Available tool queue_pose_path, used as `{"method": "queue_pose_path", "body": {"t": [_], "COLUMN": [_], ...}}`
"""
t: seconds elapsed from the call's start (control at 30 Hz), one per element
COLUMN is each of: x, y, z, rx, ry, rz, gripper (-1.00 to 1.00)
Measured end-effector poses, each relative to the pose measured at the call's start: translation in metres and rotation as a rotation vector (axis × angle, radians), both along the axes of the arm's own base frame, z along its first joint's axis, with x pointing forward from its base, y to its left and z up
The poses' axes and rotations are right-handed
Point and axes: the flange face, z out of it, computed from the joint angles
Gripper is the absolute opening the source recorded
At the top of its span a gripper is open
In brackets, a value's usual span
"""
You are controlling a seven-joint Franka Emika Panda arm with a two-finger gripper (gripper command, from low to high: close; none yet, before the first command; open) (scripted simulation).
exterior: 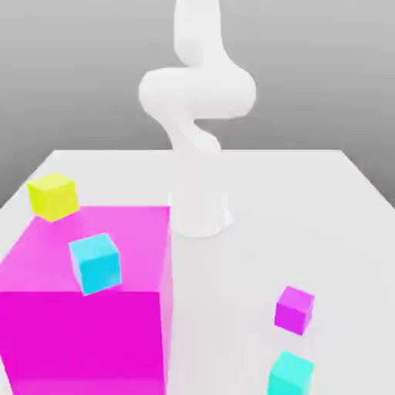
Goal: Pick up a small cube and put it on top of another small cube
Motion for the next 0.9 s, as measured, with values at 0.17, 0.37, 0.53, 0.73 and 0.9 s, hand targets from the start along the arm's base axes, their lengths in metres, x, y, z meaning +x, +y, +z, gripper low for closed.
{"method": "queue_pose_path", "body": {"t": [0.17, 0.37, 0.53, 0.73, 0.9], "x": [0.059, 0.106, 0.126, 0.125, 0.11], "y": [0.022, 0.055, 0.084, 0.118, 0.13], "z": [-0.076, -0.177, -0.267, -0.376, -0.465], "rx": [-0.047, -0.113, -0.178, -0.271, -0.359], "ry": [0.13, 0.274, 0.389, 0.523, 0.635], "rz": [0.165, 0.354, 0.509, 0.699, 0.844], "gripper": [0.0, 0.0, 0.0, 0.0, 0.0]}}
